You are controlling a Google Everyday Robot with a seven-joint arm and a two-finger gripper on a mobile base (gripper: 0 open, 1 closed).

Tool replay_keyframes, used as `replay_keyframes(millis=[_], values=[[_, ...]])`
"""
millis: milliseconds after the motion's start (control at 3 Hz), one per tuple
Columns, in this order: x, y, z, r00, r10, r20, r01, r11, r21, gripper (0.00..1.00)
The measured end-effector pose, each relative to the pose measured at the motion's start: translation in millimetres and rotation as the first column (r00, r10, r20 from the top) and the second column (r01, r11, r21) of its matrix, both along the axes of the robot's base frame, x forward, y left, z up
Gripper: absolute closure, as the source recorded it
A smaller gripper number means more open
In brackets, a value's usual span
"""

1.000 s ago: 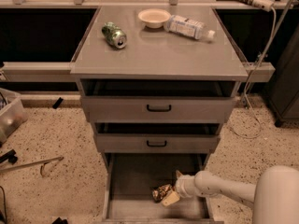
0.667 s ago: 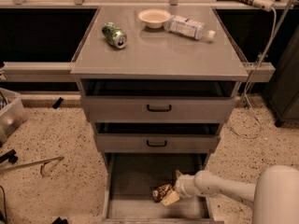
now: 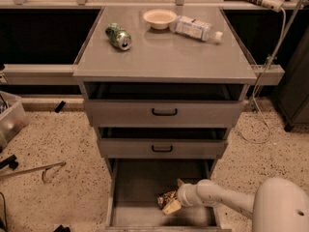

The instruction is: Pick orange can from bottom drawer and place on counter

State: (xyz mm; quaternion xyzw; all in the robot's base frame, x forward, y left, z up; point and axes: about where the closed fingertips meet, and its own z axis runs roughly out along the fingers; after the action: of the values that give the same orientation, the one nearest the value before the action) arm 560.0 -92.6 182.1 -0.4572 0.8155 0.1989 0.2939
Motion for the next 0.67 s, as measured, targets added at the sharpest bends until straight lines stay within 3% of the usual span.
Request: replay_keyframes(millis=[667], values=[[-8, 21, -34, 0.9995, 0.025, -0.017, -0.025, 0.999, 0.037, 0.00]])
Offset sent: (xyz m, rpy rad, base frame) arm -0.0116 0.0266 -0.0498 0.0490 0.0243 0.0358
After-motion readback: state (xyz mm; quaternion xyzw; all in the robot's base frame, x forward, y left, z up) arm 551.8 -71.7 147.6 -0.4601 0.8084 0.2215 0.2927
